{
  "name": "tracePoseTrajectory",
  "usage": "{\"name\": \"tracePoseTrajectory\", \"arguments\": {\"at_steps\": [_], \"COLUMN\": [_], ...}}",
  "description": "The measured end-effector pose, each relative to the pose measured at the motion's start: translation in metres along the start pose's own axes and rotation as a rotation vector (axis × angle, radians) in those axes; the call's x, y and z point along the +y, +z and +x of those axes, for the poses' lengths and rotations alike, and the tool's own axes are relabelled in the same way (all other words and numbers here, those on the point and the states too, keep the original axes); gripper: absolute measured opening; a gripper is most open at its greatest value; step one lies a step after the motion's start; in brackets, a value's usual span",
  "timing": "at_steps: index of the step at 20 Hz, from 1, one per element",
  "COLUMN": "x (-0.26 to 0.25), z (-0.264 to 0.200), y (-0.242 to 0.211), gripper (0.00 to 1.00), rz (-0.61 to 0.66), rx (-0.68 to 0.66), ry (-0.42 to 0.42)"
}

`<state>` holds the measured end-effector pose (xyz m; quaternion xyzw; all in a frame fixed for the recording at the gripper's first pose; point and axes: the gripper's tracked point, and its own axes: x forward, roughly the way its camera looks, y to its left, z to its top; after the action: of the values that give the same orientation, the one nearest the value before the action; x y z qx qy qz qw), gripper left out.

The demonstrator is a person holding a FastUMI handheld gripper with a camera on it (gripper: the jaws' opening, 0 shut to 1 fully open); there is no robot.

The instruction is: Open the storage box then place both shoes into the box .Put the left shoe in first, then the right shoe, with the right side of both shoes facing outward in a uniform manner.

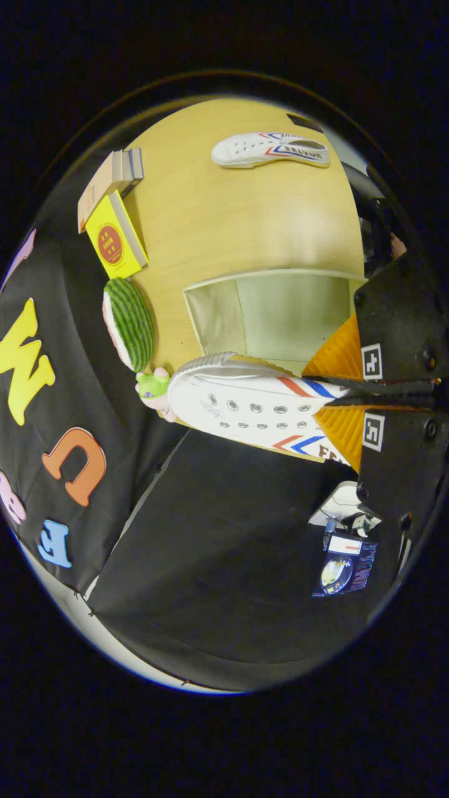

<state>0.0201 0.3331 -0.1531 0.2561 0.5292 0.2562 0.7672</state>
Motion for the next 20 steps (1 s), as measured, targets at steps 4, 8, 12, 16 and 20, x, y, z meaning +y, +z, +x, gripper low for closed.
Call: {"name": "tracePoseTrajectory", "arguments": {"at_steps": [4, 8, 12, 16, 20], "x": [-0.011, -0.019, -0.017, -0.022, -0.030], "z": [0.033, 0.061, 0.073, 0.094, 0.109], "y": [-0.015, -0.023, -0.032, -0.031, -0.039], "gripper": [0.06, 0.06, 0.07, 0.18, 0.43], "rz": [0.026, 0.095, 0.098, 0.120, 0.100], "rx": [0.068, 0.107, 0.149, 0.166, 0.203], "ry": [-0.034, -0.049, -0.074, -0.067, -0.093]}}
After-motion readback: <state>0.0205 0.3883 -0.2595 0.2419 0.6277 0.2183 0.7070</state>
